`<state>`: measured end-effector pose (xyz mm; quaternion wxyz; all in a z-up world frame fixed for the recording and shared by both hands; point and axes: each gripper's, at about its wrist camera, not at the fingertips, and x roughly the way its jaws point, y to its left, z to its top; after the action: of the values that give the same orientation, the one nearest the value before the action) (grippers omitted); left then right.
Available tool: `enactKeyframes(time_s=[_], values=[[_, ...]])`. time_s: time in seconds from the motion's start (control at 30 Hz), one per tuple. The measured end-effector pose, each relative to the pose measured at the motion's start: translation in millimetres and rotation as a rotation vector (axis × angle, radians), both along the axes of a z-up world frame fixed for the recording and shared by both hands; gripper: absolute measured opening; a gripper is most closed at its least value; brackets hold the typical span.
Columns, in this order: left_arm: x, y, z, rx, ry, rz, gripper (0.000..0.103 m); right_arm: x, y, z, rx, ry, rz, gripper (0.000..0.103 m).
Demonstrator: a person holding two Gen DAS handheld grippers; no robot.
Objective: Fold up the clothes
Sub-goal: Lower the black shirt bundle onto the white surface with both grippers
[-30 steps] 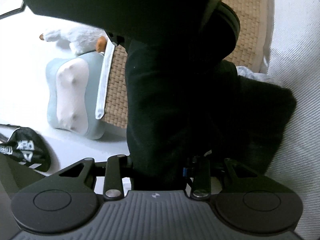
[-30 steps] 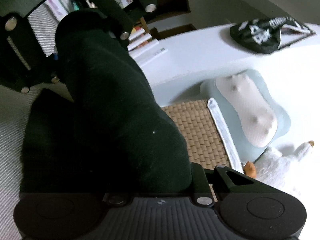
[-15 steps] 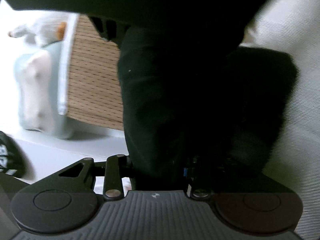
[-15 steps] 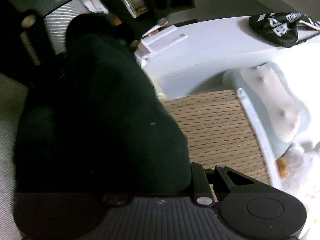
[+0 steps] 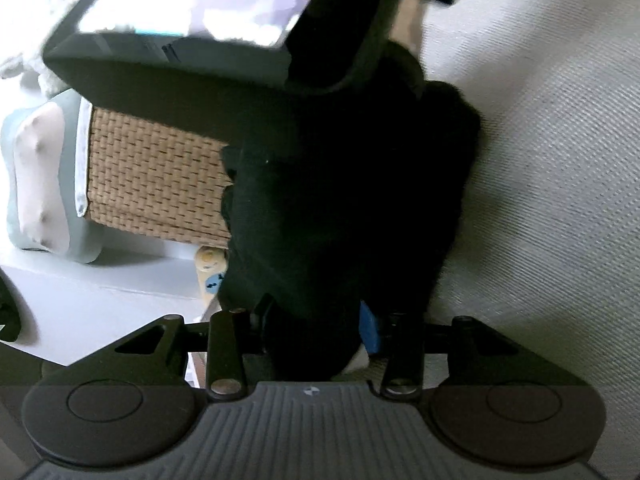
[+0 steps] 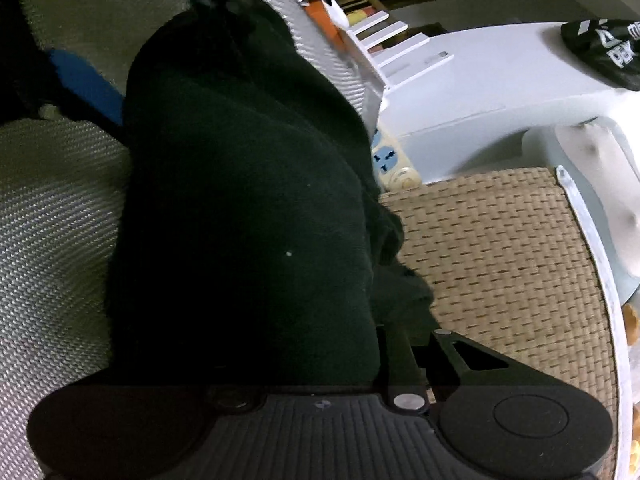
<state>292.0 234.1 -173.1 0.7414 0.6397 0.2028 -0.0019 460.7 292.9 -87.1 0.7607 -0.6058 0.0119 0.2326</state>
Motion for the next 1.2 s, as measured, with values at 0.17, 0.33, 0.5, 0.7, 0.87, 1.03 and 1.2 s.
enactKeyframes(time_s=[0.17, 0.33, 0.5, 0.7, 0.87, 1.03, 1.2], values=[[5.8, 0.5, -7.3, -0.03, 0.061, 0.008, 0.04, -19.8, -0.5, -18.6, -0.117, -0.033, 0.027, 0.067], [6.5, -2.6, -8.7, -0.089, 0.077, 0.043, 0.036, -42.3, -24.5, -18.1, -0.109, -0.029, 0.071, 0.066], [4.4, -2.2, -6.4, -0.127, 0.077, 0.075, 0.036, -59.0, -45.9, -8.7, -0.092, 0.042, 0.115, 0.066], [-0.3, -5.0, -3.8, -0.174, 0.082, 0.087, 0.035, -71.3, -74.2, 22.0, 0.069, 0.237, 0.144, 0.042], [-7.2, -5.3, 0.1, -0.237, 0.067, 0.118, 0.034, -81.0, -84.7, 44.5, 0.145, 0.335, 0.143, 0.036], [-1.1, 1.9, -1.9, -0.283, 0.06, 0.179, 0.032, -90.9, -84.0, 40.8, 0.132, 0.36, 0.141, 0.037], [23.0, 18.4, 7.7, -0.346, 0.057, 0.252, 0.03, -95.0, -83.6, 37.2, 0.095, 0.37, 0.163, 0.037]])
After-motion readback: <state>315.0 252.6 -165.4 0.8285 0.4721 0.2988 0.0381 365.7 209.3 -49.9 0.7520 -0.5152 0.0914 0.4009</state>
